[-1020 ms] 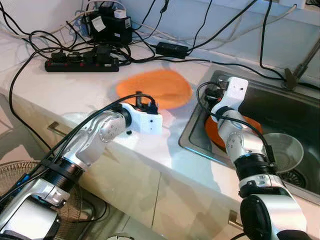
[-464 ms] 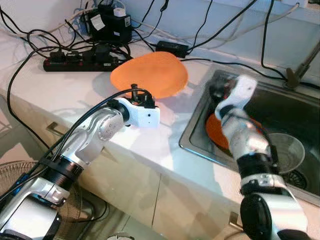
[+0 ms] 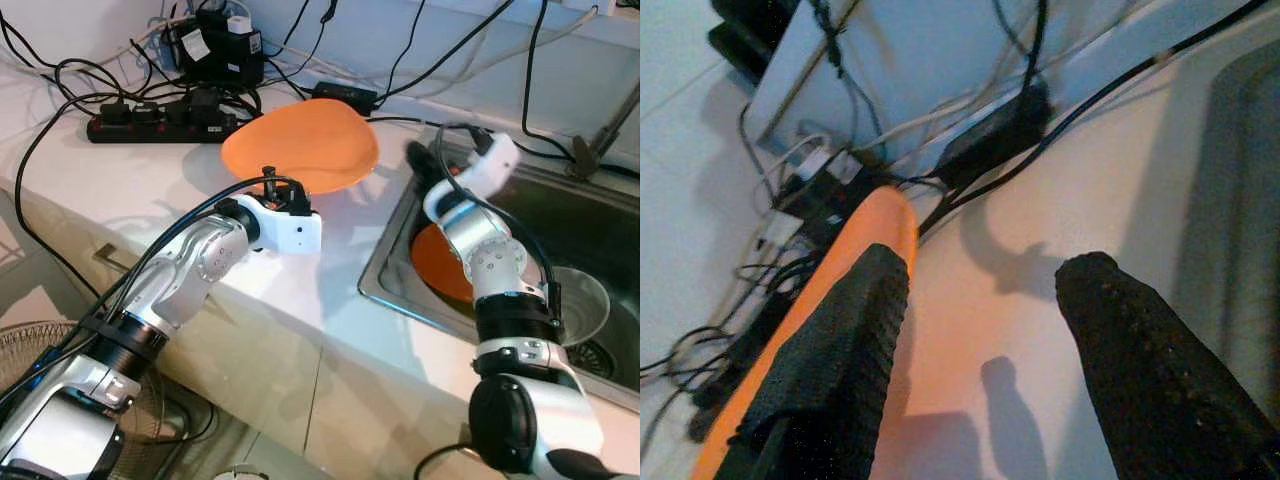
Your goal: Kitchen organization
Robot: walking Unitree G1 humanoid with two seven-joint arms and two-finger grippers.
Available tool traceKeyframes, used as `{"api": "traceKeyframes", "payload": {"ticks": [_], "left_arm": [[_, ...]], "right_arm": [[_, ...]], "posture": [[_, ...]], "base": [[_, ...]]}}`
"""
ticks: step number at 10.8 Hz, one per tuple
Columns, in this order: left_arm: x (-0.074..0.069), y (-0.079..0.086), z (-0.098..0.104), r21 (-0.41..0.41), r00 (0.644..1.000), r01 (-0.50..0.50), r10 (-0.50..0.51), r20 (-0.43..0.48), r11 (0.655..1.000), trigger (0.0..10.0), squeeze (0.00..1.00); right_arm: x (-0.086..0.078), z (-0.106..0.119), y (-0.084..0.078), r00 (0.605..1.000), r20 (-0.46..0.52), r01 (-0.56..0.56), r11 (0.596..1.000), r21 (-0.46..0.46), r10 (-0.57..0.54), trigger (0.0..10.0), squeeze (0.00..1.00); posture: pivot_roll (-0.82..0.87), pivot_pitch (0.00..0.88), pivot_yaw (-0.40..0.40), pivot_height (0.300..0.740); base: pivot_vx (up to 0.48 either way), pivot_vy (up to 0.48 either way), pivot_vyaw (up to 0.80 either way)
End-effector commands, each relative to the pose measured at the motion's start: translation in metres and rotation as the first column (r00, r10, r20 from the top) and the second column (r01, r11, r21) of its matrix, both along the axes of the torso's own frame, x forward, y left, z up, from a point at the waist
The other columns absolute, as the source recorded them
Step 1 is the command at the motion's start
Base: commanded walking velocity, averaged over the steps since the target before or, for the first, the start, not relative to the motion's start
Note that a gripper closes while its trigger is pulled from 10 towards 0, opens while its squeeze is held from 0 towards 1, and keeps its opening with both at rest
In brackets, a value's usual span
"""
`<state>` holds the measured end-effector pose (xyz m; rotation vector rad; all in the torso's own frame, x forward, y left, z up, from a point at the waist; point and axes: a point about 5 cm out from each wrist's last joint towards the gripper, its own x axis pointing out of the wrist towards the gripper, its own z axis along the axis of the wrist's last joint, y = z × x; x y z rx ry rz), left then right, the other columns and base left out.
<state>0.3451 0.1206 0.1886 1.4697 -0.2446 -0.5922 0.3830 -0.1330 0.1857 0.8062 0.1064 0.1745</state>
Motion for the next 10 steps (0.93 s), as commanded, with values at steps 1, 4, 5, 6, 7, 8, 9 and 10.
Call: {"api": "traceKeyframes", "payload": {"ticks": [1,4,5,6,7,8,9,10], "left_arm": [[0.003,-0.005,0.022,-0.023,0.995,0.026,-0.024,0.097,0.999,10.0,0.0],[0.004,-0.009,0.024,-0.029,0.993,0.037,-0.034,0.109,0.999,10.0,0.0],[0.004,-0.011,0.024,-0.031,0.993,0.043,-0.039,0.11,0.999,10.0,0.0],[0.004,-0.012,0.024,-0.031,0.993,0.046,-0.042,0.11,0.998,10.0,0.0],[0.004,-0.012,0.024,-0.029,0.993,0.049,-0.046,0.11,0.998,10.0,0.0],[0.004,-0.012,0.024,-0.029,0.993,0.051,-0.047,0.11,0.998,10.0,0.0],[0.004,-0.013,0.024,-0.03,0.993,0.052,-0.048,0.112,0.998,10.0,0.0],[0.004,-0.013,0.024,-0.031,0.992,0.053,-0.049,0.112,0.998,10.0,0.0]], "right_arm": [[0.0,0.005,-0.002,1.0,0.008,-0.006,1.0,0.03,0.006,10.0,0.0],[-0.002,0.009,0.002,0.998,0.012,-0.055,0.995,0.084,0.054,10.0,0.0],[-0.003,0.009,0.004,0.998,0.007,-0.069,0.993,0.098,0.069,10.0,0.0],[-0.004,0.01,0.007,0.996,0.009,-0.086,0.988,0.125,0.085,10.0,0.0],[-0.004,0.013,0.008,0.995,0.018,-0.101,0.981,0.167,0.099,10.0,0.0],[-0.004,0.015,0.009,0.994,0.022,-0.111,0.977,0.184,0.109,10.0,0.0],[-0.005,0.015,0.012,0.992,0.023,-0.127,0.972,0.197,0.125,10.0,0.0],[-0.006,0.016,0.015,0.99,0.027,-0.14,0.969,0.205,0.138,10.0,0.0]], "posture": [[0.16,0.0,-0.056,0.74],[0.16,0.0,-0.056,0.74],[0.16,0.0,-0.057,0.74],[0.16,0.0,-0.057,0.74],[0.16,0.0,-0.058,0.74],[0.16,0.0,-0.058,0.74],[0.16,0.0,-0.058,0.74],[0.16,0.0,-0.058,0.74]], "base": [[0.0,0.0,0.0],[0.0,0.0,0.0],[0.0,0.0,0.0],[0.0,0.0,0.0],[0.0,0.0,0.0],[0.0,0.0,0.0],[0.0,0.0,0.0],[0.0,0.0,0.0]]}}
